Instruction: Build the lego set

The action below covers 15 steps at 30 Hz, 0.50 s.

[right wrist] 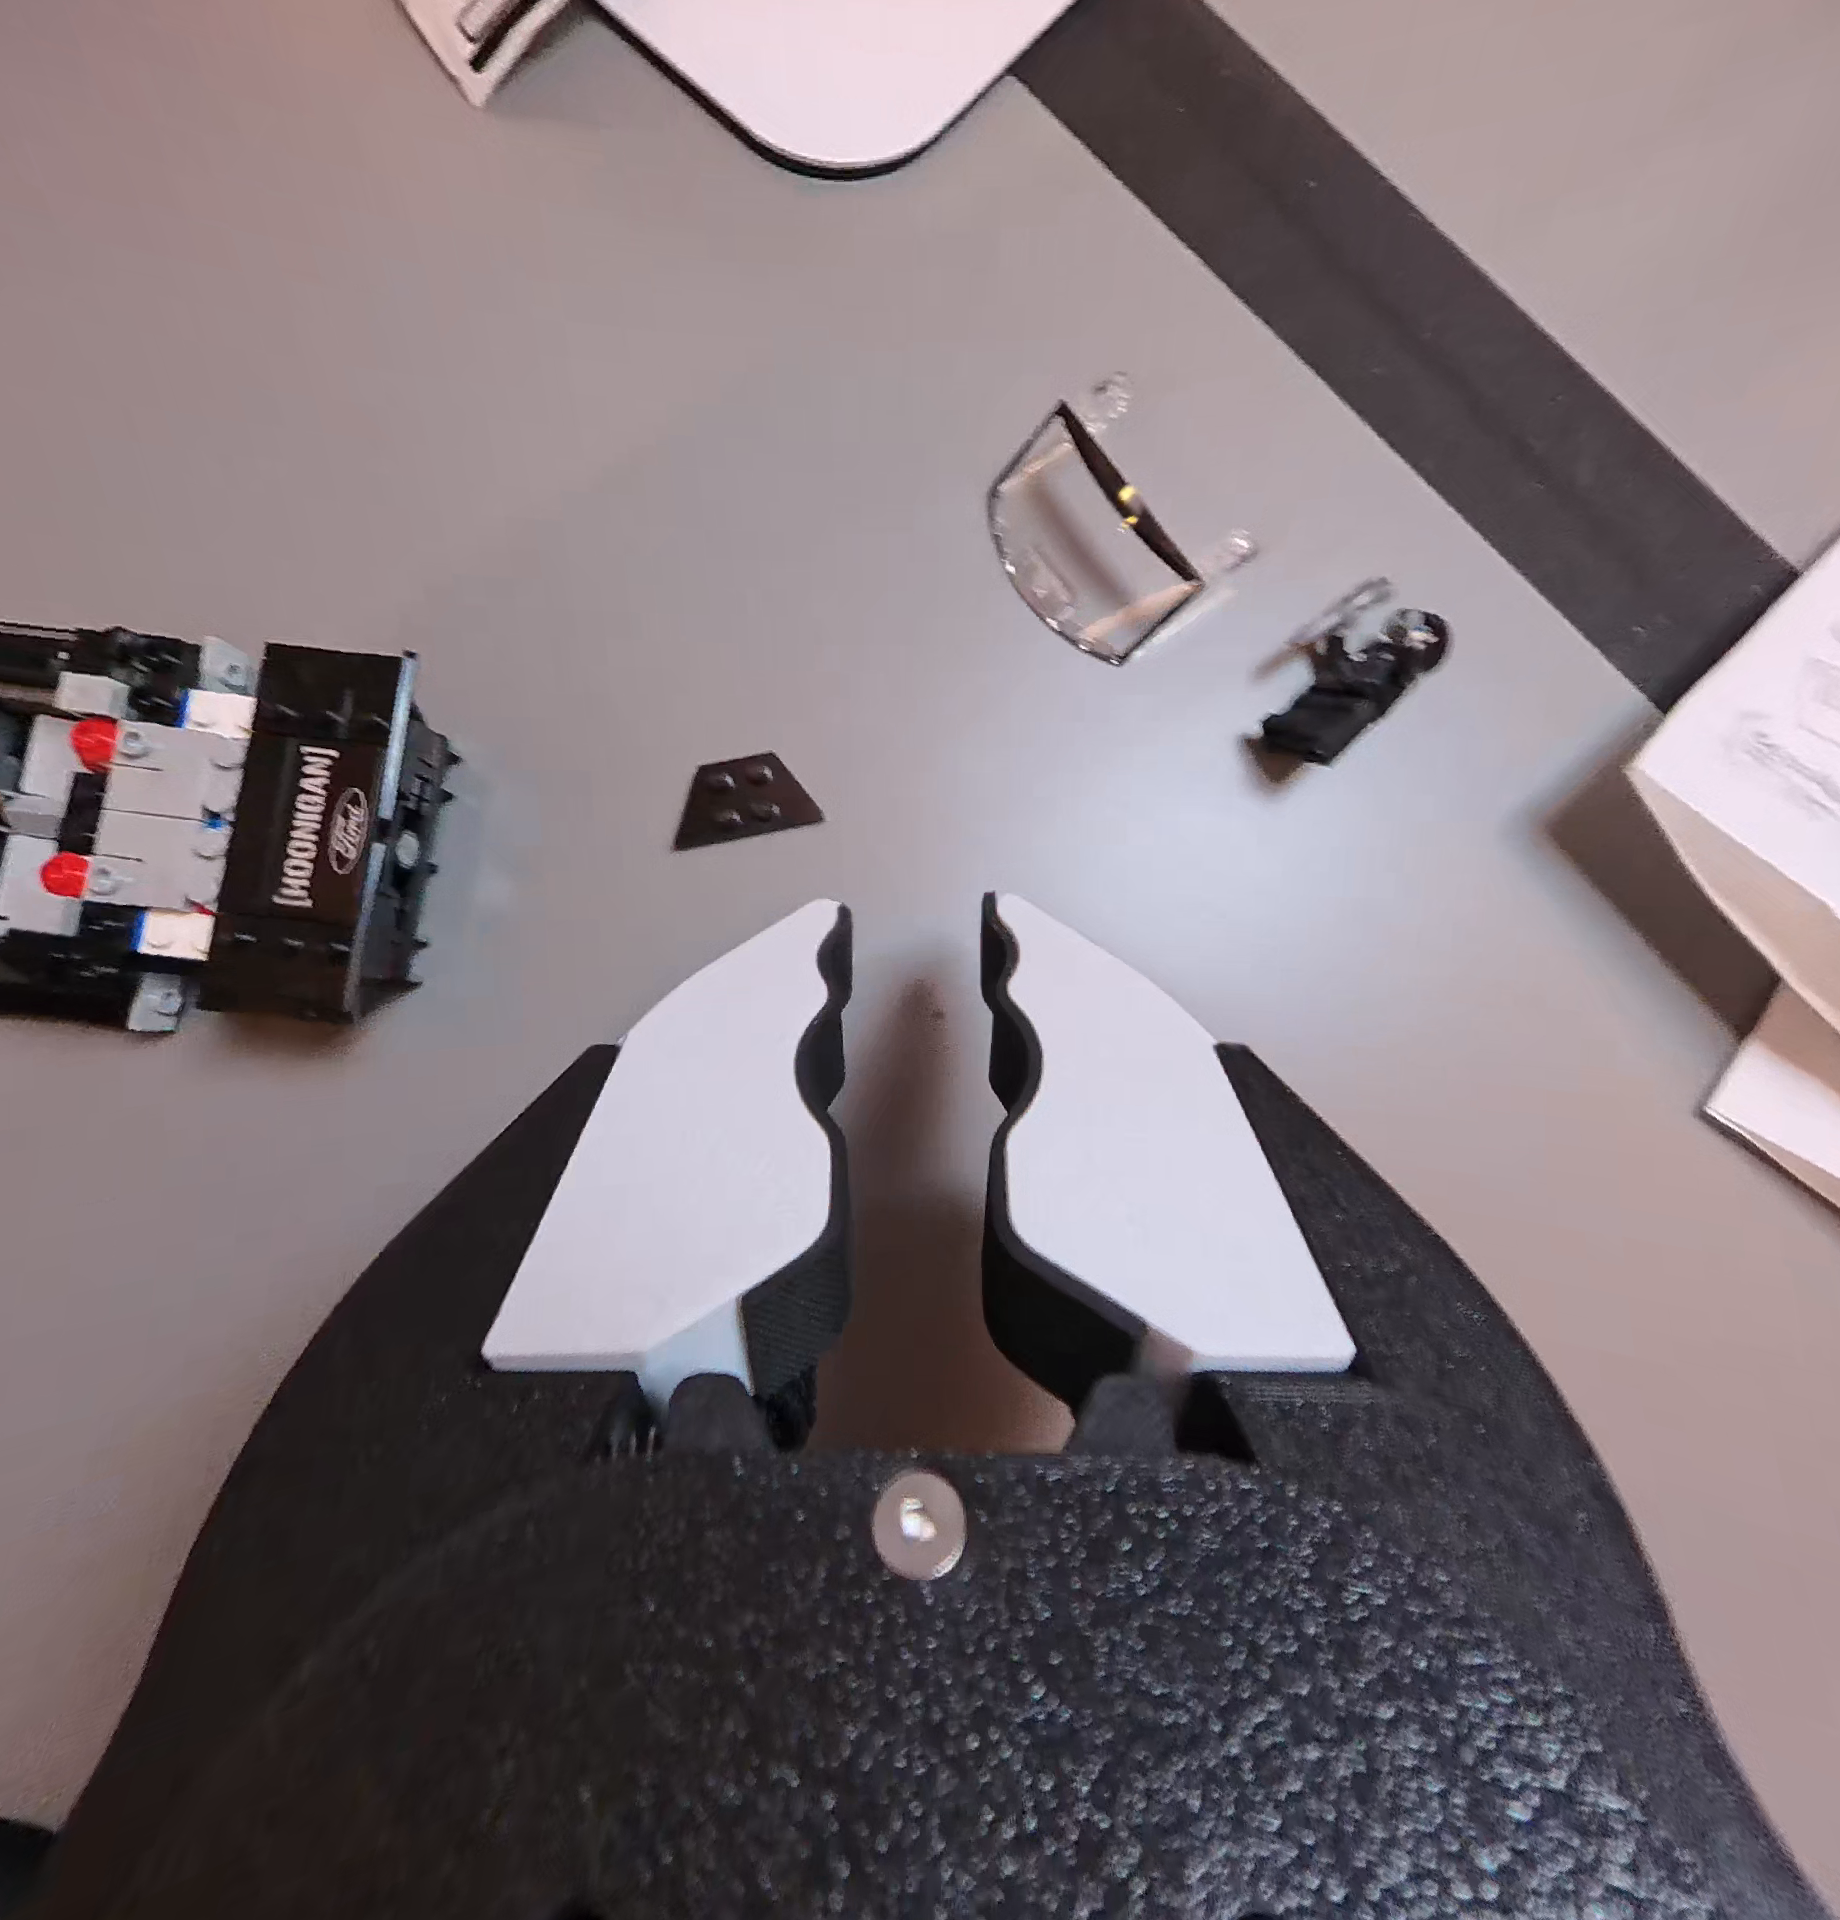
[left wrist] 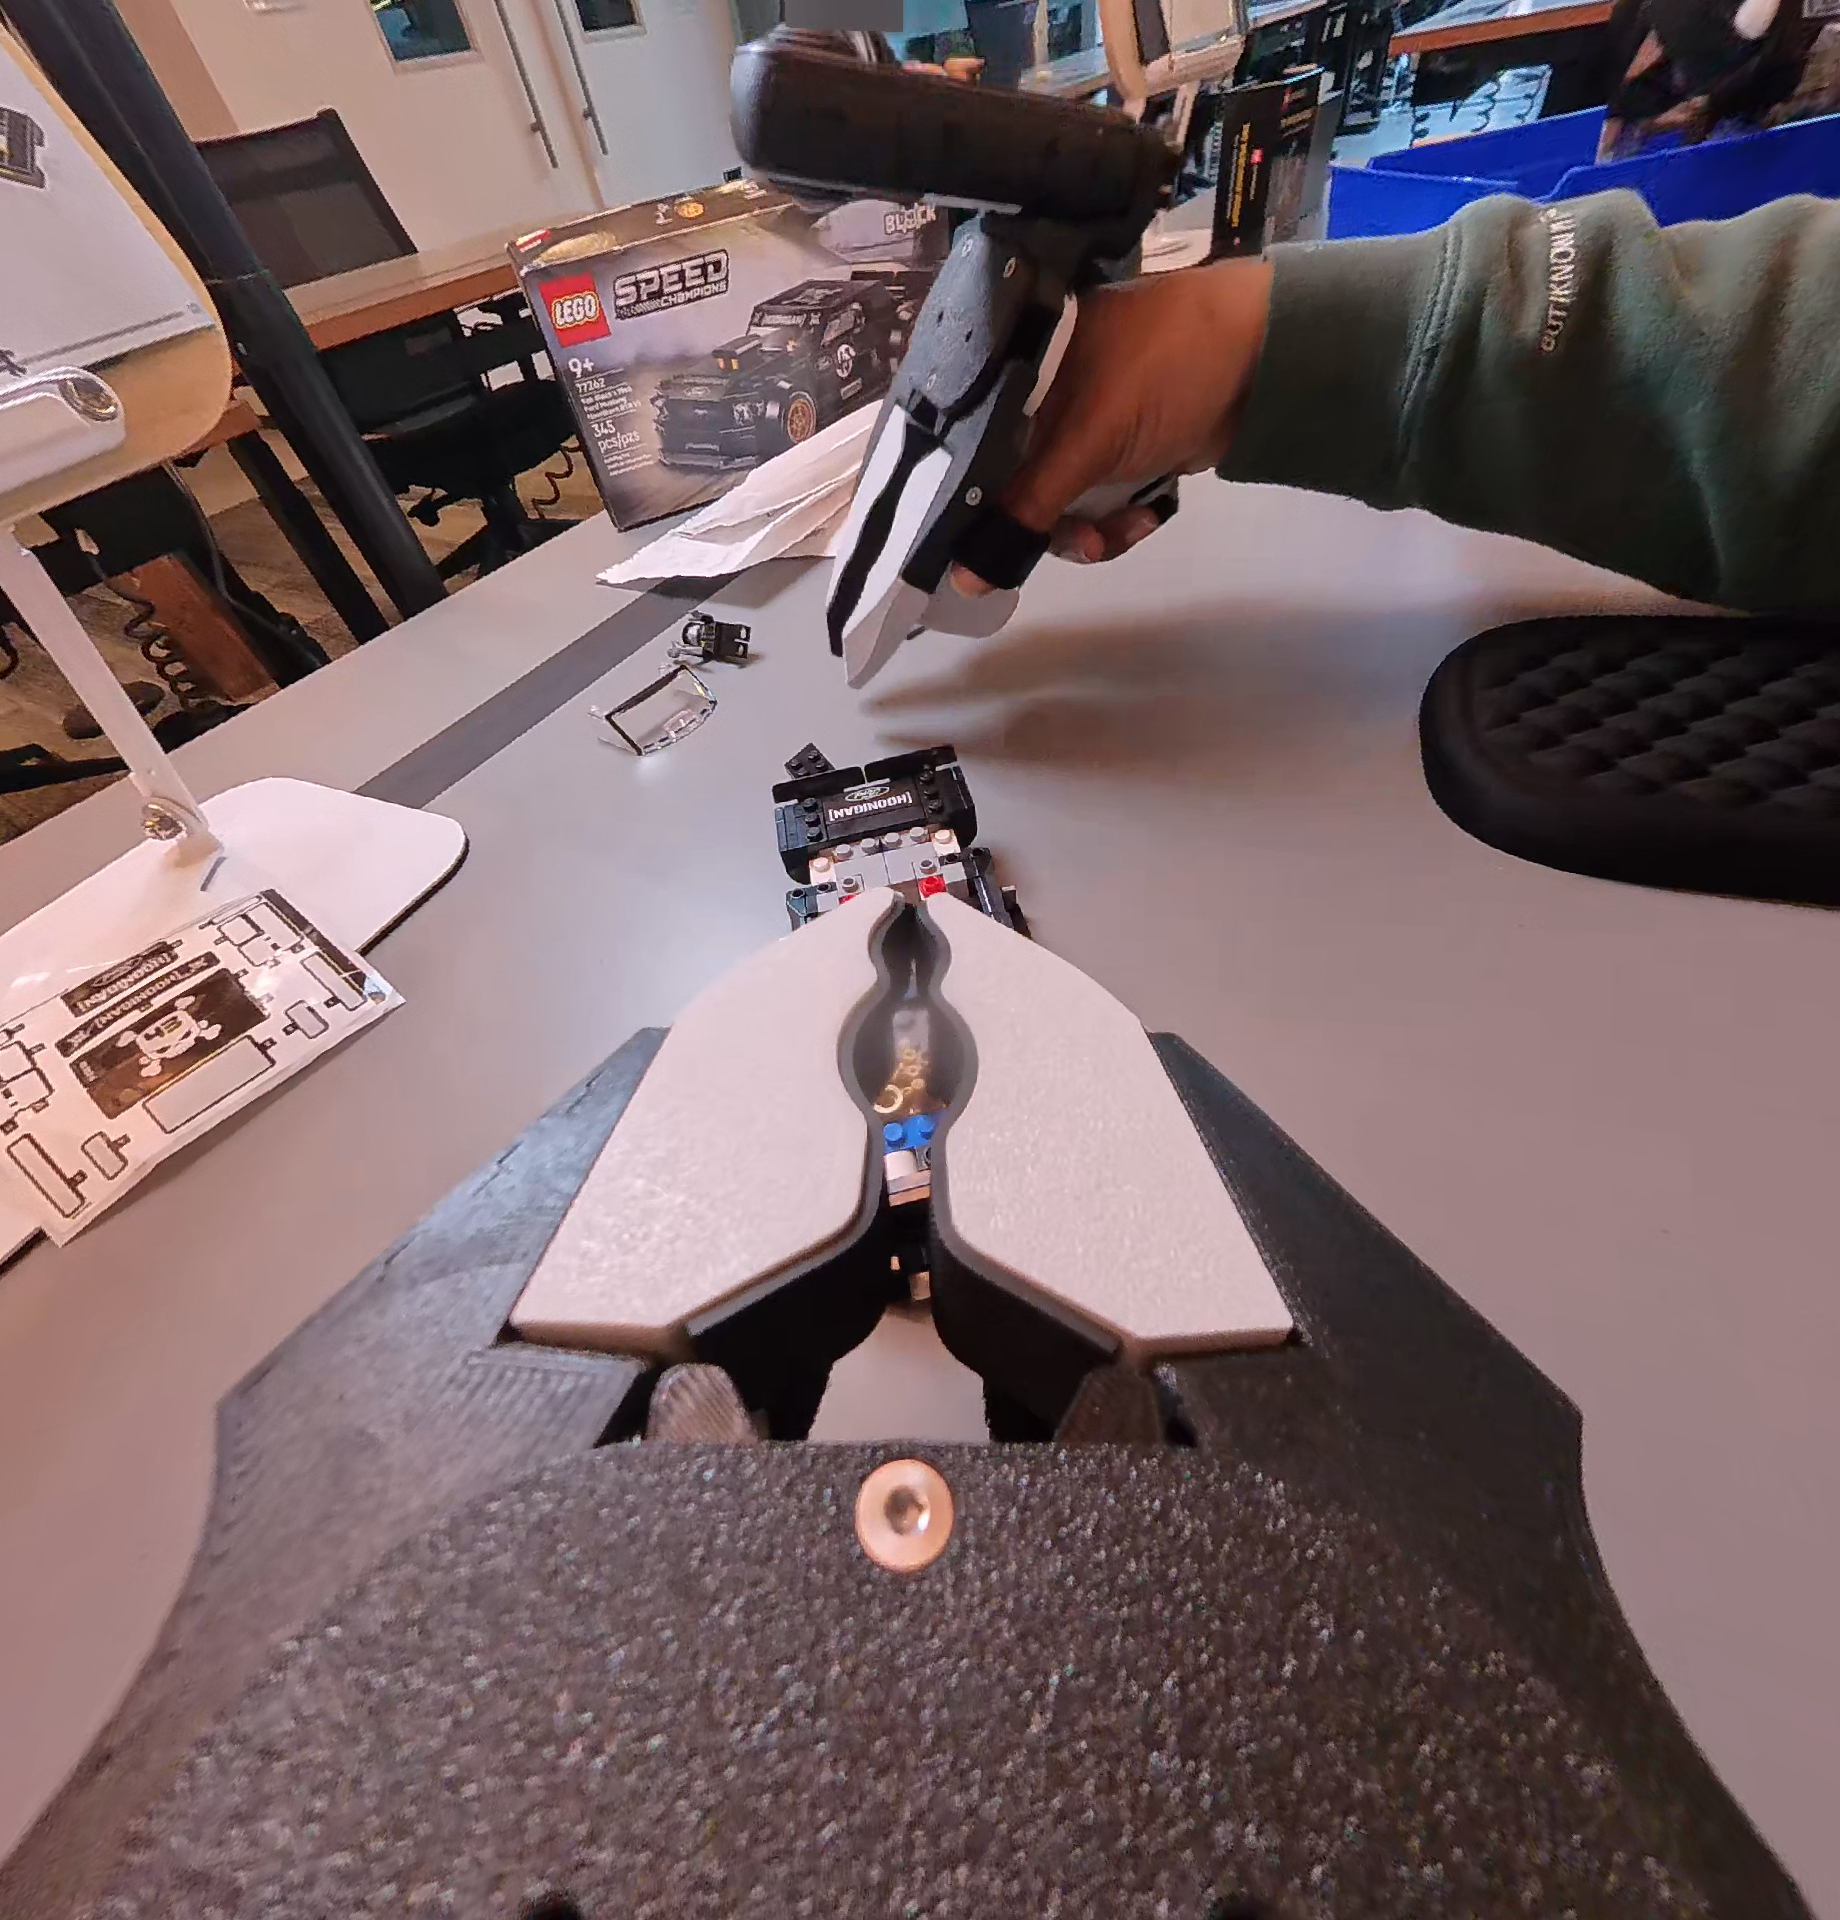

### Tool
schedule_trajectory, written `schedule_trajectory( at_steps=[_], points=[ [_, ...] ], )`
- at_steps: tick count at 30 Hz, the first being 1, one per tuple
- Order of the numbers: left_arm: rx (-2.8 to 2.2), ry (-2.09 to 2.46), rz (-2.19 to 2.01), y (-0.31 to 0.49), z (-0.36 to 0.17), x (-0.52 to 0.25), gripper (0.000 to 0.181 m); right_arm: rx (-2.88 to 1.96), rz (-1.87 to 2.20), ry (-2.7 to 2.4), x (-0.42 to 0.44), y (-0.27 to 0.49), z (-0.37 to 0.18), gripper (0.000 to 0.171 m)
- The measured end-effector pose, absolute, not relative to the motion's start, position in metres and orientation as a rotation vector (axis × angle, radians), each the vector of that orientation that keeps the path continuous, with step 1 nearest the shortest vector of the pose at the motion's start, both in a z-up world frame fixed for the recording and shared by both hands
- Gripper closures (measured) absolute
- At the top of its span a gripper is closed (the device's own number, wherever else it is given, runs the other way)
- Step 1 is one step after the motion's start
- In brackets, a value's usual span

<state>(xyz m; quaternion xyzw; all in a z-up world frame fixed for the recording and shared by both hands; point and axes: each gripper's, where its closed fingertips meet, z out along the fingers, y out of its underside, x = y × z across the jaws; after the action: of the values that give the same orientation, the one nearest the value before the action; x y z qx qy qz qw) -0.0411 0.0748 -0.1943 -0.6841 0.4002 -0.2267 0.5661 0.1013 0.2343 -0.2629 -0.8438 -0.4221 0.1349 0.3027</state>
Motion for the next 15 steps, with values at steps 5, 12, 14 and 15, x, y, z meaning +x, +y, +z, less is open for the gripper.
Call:
schedule_trajectory(
  at_steps=[5,12,14,15],
  points=[
    [-1.599,0.928,-0.532,0.075,-0.191,-0.043,0.181,-2.213,0.418,-1.183,0.082,0.229,-0.269,0.146],
    [-1.579,0.836,-0.503,0.083,-0.178,-0.055,0.181,-2.183,0.458,-1.264,0.067,0.221,-0.276,0.139],
    [-1.579,0.828,-0.504,0.084,-0.178,-0.056,0.181,-2.183,0.46,-1.268,0.065,0.221,-0.276,0.139],
    [-1.578,0.83,-0.503,0.084,-0.178,-0.056,0.181,-2.184,0.461,-1.274,0.064,0.22,-0.277,0.139]
  ],
)
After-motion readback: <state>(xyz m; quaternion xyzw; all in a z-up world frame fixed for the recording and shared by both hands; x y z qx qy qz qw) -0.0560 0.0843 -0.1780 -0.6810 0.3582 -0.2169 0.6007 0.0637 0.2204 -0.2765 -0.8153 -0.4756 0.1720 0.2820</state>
